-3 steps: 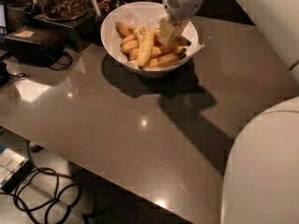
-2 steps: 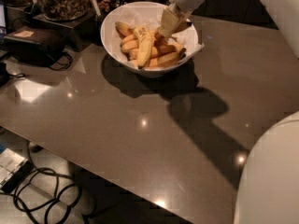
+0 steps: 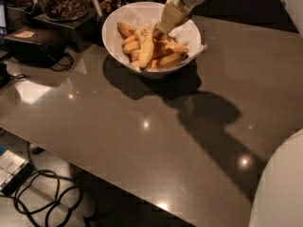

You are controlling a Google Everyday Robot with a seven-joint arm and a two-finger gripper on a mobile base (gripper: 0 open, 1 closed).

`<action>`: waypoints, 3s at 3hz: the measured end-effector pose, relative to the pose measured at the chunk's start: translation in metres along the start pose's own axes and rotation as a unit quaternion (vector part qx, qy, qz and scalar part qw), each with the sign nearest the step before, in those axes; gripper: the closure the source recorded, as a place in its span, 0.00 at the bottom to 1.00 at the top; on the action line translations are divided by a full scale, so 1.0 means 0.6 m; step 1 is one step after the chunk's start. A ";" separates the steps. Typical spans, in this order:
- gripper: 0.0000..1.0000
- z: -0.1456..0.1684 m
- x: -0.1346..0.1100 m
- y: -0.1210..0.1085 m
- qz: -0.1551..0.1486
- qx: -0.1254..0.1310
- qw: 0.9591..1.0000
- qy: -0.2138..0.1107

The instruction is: Pick banana from white bowl

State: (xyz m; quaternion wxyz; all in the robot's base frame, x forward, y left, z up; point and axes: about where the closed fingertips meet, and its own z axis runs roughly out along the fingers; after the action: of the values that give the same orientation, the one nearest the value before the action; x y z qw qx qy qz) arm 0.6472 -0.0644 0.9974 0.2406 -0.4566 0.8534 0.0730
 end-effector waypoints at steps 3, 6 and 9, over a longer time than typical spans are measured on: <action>1.00 -0.070 -0.008 0.041 -0.005 -0.008 0.998 -0.061; 1.00 -0.117 0.006 0.092 -0.026 -0.020 0.996 -0.085; 1.00 -0.110 0.035 0.217 -0.044 -0.090 0.993 -0.063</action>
Offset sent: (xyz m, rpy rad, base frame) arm -0.0395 0.0097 0.0513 0.0950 -0.0800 0.0579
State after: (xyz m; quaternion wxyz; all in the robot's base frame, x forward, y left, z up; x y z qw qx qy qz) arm 0.5085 -0.0281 1.0328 0.2547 -0.5082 0.8056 0.1669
